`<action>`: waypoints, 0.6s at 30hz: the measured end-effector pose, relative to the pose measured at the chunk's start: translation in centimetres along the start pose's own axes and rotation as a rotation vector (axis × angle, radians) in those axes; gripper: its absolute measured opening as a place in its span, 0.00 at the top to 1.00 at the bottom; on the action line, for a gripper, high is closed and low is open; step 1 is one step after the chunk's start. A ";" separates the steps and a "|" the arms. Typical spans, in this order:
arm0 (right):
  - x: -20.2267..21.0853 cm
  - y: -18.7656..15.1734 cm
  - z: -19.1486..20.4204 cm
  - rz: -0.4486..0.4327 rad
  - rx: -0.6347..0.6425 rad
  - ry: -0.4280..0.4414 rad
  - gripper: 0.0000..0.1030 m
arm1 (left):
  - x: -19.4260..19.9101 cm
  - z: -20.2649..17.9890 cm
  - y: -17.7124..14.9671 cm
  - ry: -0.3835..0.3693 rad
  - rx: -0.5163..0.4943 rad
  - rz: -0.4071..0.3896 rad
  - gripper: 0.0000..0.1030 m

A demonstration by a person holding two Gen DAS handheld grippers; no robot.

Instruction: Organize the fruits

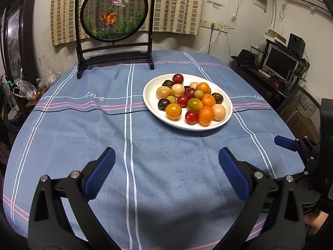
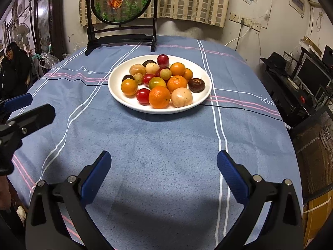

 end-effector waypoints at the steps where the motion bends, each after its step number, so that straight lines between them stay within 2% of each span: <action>1: 0.0 0.0 0.0 -0.001 0.002 -0.001 0.01 | -0.1 0.0 0.0 0.002 0.000 0.003 0.02; 8: -0.1 0.0 -0.4 0.003 -0.015 -0.001 0.01 | -0.4 0.0 0.1 0.026 0.013 -0.004 0.02; 18: 0.0 0.0 -0.7 0.002 -0.022 0.004 0.01 | -1.0 0.1 0.3 0.025 0.028 0.028 0.02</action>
Point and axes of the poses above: each gripper's, at about its wrist camera, not at the fingertips, and x roughly against the way its jaws point, z to its left, y to its top, the point moved 1 cm from there along -x, roughly the way its jaws point, and after that the axes turned 13 degrees about z, right-handed, at the moved point
